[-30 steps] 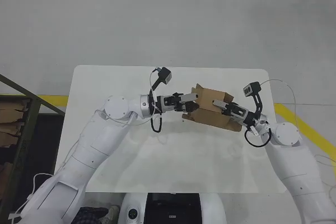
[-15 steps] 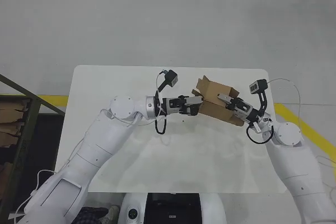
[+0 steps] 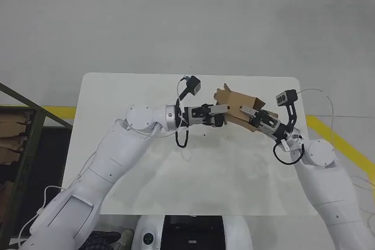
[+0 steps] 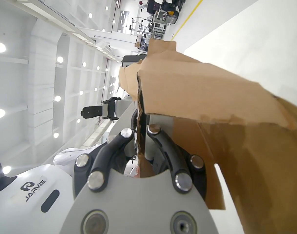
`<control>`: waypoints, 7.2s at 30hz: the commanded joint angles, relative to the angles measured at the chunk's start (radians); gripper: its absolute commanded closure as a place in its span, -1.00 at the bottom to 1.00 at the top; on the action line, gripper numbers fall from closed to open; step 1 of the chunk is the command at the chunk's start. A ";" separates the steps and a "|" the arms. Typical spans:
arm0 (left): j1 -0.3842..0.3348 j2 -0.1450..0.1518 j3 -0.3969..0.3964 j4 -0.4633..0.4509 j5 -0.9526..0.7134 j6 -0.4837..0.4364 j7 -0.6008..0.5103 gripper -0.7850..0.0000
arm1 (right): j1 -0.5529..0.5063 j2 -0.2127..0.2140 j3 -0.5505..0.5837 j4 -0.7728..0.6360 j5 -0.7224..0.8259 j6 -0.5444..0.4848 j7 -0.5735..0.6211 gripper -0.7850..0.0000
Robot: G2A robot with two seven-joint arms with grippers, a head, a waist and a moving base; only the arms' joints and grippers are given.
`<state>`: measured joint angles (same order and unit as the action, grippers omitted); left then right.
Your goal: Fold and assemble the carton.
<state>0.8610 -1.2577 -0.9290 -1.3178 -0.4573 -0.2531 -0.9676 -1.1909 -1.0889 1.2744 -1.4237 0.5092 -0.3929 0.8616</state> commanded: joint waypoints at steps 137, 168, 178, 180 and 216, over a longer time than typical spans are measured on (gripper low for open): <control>0.107 -0.005 -0.189 -0.025 0.047 0.042 0.089 -1.00 | -0.048 -0.007 0.091 -0.091 -0.065 -0.063 0.112 1.00; 0.066 -0.026 -0.117 -0.009 -0.004 0.045 0.041 -1.00 | -0.068 -0.003 0.069 -0.128 -0.084 -0.063 0.101 1.00; 0.087 -0.021 -0.133 -0.039 -0.008 0.050 0.034 -1.00 | -0.064 0.000 0.085 -0.114 -0.081 -0.064 0.088 1.00; 0.088 -0.021 -0.132 -0.046 -0.009 0.051 0.031 -1.00 | -0.062 0.000 0.083 -0.111 -0.082 -0.063 0.086 1.00; 0.046 -0.031 -0.115 -0.036 -0.016 0.050 0.036 -1.00 | -0.053 0.003 0.045 -0.114 -0.025 -0.078 0.180 1.00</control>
<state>0.9070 -1.2892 -1.0427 -1.3530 -0.4736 -0.2037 -0.9320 -1.2436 -1.0865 1.3203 -1.5366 0.4838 -0.4694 1.0383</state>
